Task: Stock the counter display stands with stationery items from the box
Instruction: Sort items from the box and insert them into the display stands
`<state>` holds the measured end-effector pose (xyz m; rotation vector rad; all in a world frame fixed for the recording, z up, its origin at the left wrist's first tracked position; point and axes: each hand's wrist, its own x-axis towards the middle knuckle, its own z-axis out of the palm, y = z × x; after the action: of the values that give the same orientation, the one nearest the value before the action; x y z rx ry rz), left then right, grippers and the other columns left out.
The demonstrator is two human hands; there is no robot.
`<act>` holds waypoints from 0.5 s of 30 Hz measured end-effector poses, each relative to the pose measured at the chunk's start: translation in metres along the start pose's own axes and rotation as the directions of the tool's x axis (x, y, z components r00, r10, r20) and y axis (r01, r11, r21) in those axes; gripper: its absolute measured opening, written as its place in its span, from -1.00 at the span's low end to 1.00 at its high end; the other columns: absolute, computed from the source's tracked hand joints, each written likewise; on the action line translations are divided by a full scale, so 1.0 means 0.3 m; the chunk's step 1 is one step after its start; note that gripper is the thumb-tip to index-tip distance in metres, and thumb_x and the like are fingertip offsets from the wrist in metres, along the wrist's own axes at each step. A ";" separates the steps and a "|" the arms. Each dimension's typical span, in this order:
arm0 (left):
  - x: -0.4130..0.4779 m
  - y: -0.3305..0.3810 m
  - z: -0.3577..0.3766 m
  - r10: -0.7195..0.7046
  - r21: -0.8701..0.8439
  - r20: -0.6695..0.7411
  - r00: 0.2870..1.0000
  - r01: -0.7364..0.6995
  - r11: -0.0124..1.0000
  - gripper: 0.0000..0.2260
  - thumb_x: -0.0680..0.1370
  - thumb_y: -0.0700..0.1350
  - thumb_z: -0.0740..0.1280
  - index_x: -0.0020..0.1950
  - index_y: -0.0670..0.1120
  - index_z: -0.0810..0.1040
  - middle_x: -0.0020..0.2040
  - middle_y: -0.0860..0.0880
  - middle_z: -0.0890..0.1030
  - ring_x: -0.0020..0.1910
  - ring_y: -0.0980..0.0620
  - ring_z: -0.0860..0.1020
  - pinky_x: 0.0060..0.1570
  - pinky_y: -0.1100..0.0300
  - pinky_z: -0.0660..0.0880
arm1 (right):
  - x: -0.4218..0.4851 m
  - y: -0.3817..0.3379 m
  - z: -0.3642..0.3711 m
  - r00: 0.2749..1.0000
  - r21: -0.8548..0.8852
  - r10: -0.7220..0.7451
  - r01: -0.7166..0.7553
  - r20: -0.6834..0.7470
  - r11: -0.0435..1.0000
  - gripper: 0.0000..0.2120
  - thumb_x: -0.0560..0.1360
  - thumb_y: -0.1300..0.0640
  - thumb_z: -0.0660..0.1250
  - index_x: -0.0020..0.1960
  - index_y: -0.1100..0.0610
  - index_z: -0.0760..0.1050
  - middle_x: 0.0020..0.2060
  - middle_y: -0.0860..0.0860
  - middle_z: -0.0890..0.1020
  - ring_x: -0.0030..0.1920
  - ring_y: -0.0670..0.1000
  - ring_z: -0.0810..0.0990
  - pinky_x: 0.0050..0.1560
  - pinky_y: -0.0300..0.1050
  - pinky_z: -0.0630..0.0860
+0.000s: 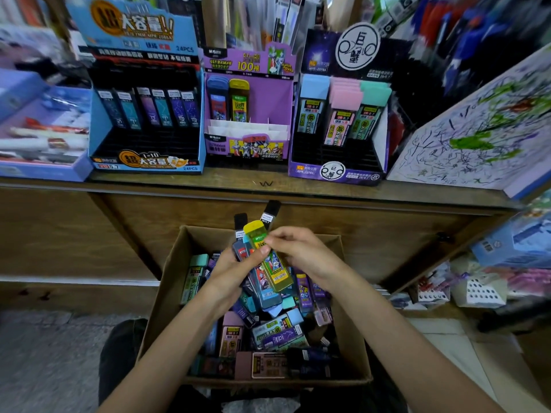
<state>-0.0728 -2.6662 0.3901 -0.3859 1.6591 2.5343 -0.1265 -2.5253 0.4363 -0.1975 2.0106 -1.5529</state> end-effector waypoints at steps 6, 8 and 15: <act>-0.014 0.013 -0.007 0.018 -0.065 -0.027 0.999 -0.020 0.998 -0.71 0.39 -0.11 0.38 0.10 -0.12 0.56 -0.08 -0.09 0.70 -0.13 0.00 0.67 -0.22 0.20 0.59 | 0.011 -0.027 0.001 0.999 0.079 0.036 -0.036 0.010 0.996 -0.73 0.50 0.27 0.33 0.19 0.27 0.51 0.10 0.21 0.61 0.16 0.18 0.56 0.22 0.14 0.45; -0.020 0.016 -0.006 0.014 -0.051 -0.035 0.999 -0.016 0.999 -0.71 0.40 -0.11 0.37 0.11 -0.12 0.56 -0.07 -0.10 0.70 -0.12 -0.01 0.67 -0.22 0.20 0.59 | 0.013 -0.027 -0.007 1.000 0.108 0.022 -0.022 -0.006 0.994 -0.74 0.48 0.26 0.35 0.16 0.27 0.52 0.07 0.20 0.62 0.08 0.15 0.60 0.12 0.06 0.51; -0.035 0.082 -0.074 -0.007 0.115 -0.098 0.995 0.018 0.993 -0.79 0.49 -0.18 0.36 0.10 -0.21 0.53 -0.10 -0.19 0.65 -0.17 -0.08 0.62 -0.19 0.15 0.58 | 0.028 -0.080 -0.104 0.994 0.250 -0.078 0.095 -0.080 0.964 -0.89 0.45 0.27 0.39 -0.03 0.21 0.53 -0.08 0.14 0.66 -0.11 0.04 0.65 -0.15 -0.17 0.58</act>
<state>-0.0644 -2.6958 0.4062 -0.5153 1.8216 2.4317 -0.1553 -2.5103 0.4603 -0.1333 1.8528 -1.8780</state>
